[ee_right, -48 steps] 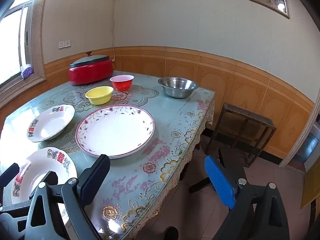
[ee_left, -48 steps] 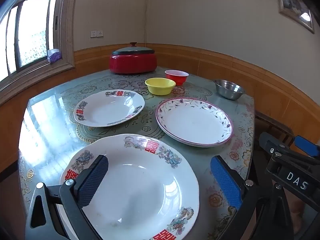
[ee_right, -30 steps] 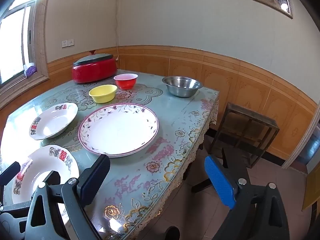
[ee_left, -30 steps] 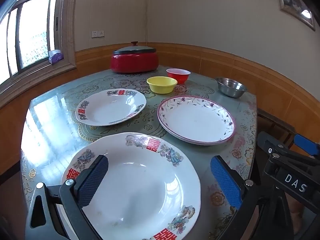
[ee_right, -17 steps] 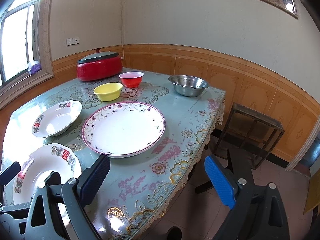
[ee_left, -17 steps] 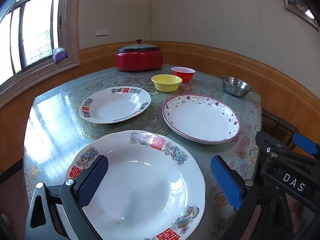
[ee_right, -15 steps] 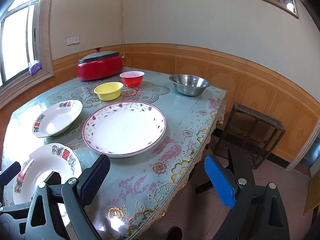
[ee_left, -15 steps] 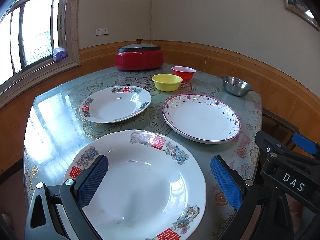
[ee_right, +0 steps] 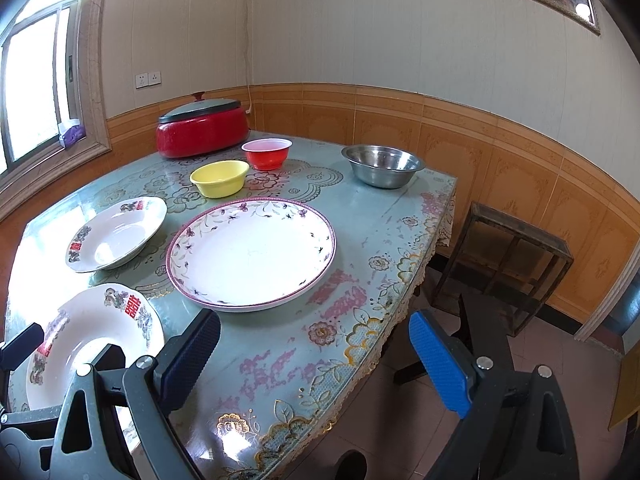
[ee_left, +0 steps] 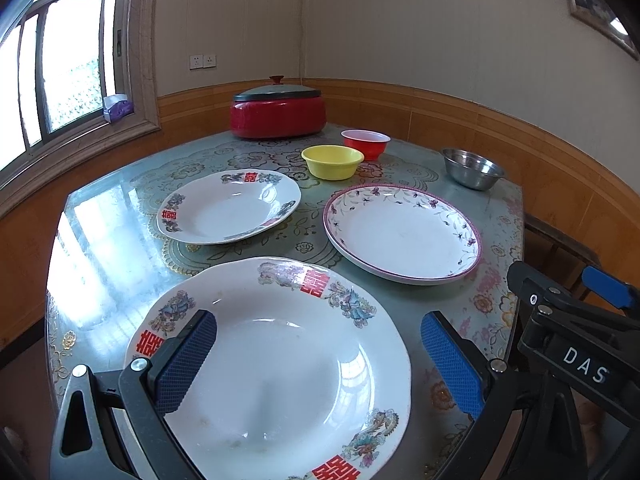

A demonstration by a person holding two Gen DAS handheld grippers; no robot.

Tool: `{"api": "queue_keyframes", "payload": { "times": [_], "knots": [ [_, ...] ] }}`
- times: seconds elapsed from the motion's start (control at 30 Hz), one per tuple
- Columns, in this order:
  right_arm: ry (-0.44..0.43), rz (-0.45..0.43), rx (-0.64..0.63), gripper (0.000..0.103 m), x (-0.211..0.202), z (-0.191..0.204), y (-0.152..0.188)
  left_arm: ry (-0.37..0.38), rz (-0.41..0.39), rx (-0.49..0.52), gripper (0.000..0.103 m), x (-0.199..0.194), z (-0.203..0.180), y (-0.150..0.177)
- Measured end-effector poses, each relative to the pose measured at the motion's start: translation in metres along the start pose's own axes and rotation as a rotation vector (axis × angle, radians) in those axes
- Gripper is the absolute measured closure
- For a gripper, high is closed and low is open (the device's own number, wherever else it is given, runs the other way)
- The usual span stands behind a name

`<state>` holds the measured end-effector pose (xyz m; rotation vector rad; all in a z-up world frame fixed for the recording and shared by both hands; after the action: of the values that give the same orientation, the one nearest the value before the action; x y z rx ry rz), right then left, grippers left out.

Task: Organize plates and bowls

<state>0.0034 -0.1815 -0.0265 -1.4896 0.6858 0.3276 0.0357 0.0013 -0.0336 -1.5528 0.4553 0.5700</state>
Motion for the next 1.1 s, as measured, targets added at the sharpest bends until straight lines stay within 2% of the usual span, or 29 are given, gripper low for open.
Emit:
{"api": "queue_keyframes", "payload": {
  "times": [1.1],
  "knots": [
    [-0.019, 0.010, 0.005, 0.006, 0.0050, 0.0014, -0.0012, 0.006, -0.002, 0.000, 0.000, -0.0019, -0.0006, -0.0020]
  ]
}}
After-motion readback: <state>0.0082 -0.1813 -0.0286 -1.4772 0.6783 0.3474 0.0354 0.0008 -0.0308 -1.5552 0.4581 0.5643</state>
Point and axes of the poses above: each gripper's, at about its wrist camera, not at the fingertips, and x roughly the way its jaws point, z to its left, y to its underside, the point moved 4 cm from there along x, roughly the way its jaws point, and after that the axes turned 1 degree about x, right-handed, at the moved point
